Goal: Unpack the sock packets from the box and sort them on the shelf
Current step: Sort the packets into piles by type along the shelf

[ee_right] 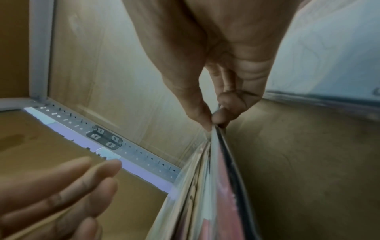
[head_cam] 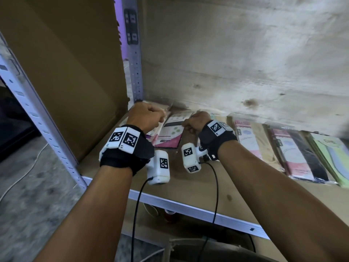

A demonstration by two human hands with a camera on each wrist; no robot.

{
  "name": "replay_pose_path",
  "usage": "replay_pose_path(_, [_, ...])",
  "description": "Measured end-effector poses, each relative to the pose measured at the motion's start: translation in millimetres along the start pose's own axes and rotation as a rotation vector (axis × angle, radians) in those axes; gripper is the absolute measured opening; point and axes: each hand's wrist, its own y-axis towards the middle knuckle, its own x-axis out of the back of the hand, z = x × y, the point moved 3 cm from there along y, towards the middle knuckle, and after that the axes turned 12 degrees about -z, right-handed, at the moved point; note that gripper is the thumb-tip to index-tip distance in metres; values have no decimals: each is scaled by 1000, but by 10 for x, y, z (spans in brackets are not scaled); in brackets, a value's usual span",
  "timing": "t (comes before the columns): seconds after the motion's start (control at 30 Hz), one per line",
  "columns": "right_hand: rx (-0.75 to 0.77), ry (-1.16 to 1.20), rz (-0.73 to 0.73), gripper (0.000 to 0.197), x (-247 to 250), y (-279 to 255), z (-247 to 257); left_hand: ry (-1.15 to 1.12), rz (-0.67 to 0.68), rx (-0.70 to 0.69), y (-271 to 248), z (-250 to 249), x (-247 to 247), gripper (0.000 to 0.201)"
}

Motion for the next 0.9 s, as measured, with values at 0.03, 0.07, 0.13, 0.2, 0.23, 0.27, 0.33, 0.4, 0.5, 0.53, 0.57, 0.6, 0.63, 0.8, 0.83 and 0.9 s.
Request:
replay_pose_path(0.03, [-6, 1, 10, 26, 31, -34, 14, 6, 1, -3, 2, 3, -2, 15])
replay_pose_path(0.07, [0, 5, 5, 24, 78, -57, 15, 11, 4, -5, -4, -3, -13, 14])
replay_pose_path(0.13, [-5, 66, -13, 7, 185, -125, 20, 14, 8, -7, -14, -1, -25, 15])
replay_pose_path(0.2, [-34, 143, -46, 29, 295, -170, -14, 28, 6, -13, -18, 5, -25, 16])
replay_pose_path(0.23, [-33, 185, -49, 34, 361, -219, -19, 37, 9, -22, -20, 6, -25, 17])
replay_pose_path(0.27, [-24, 226, -45, 35, 422, -260, -22, 43, 25, -35, -22, -1, -23, 19])
replay_pose_path(0.33, [-37, 369, -25, 35, 562, -378, -28, 48, 109, -81, -47, -33, -41, 28])
replay_pose_path(0.4, [-55, 527, -16, 34, 746, -519, -51, 100, 224, -168, -118, -99, -115, 44])
replay_pose_path(0.5, [-39, 689, 14, 32, 1049, -695, -128, 185, 290, -362, -297, -233, -290, 61])
replay_pose_path(0.53, [-29, 720, 20, 30, 1153, -753, -154, 204, 265, -449, -376, -291, -351, 56])
replay_pose_path(0.57, [-11, 737, 22, 27, 1269, -802, -189, 207, 230, -544, -463, -368, -423, 46])
replay_pose_path(0.6, [0, 741, 25, 24, 1360, -842, -223, 198, 192, -612, -541, -427, -483, 38])
replay_pose_path(0.63, [10, 737, 24, 20, 1461, -887, -264, 168, 165, -653, -597, -480, -553, 34])
replay_pose_path(0.8, [12, 795, -14, 11, 1797, -1086, -494, 83, 67, -677, -815, -606, -722, 22])
replay_pose_path(0.83, [17, 828, -7, 13, 1848, -1113, -539, 25, 60, -671, -856, -633, -728, 3])
replay_pose_path(0.9, [47, 825, -2, 15, 1962, -1174, -618, -67, 47, -654, -949, -691, -765, 10])
